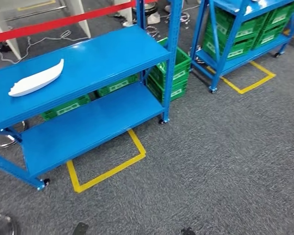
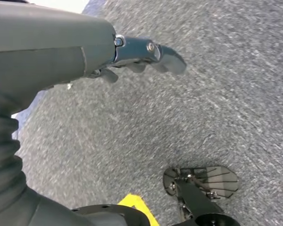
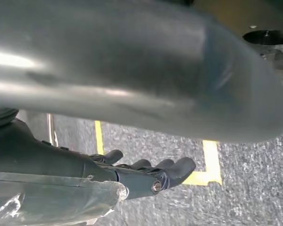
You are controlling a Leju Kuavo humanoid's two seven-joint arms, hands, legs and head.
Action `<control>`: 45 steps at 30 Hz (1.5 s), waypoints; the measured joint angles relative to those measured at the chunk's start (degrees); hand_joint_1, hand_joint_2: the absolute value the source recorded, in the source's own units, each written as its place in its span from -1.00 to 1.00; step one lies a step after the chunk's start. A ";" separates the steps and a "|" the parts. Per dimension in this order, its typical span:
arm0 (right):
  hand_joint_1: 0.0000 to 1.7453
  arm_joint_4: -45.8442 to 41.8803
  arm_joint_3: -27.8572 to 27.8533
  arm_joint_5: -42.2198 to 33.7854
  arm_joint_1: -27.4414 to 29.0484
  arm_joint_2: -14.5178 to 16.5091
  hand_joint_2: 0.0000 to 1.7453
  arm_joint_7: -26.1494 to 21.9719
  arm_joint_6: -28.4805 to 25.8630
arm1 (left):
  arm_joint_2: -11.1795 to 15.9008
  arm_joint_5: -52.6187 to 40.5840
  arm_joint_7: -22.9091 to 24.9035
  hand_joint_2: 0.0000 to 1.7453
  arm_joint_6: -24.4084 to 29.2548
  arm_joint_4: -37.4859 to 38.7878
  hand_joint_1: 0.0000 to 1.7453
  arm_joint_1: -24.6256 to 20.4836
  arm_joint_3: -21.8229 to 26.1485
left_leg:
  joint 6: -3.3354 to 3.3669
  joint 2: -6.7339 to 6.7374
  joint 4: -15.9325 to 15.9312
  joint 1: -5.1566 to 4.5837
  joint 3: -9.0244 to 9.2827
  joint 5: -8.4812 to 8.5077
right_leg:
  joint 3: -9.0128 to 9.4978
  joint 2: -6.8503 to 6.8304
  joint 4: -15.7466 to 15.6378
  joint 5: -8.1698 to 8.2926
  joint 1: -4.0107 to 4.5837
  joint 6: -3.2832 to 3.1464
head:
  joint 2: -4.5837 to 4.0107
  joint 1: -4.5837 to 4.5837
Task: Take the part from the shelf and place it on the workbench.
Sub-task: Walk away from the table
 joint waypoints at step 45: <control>-1.00 -0.05 -2.75 0.65 -0.25 0.01 -1.00 -1.70 -0.38 | 0.08 -0.94 3.32 -1.00 8.99 0.00 -1.00 0.16 1.21 | -0.72 7.66 0.62 -0.36 0.19 -0.34 | -0.05 -8.12 -0.49 0.36 1.44 -2.14 | 0.00 -0.94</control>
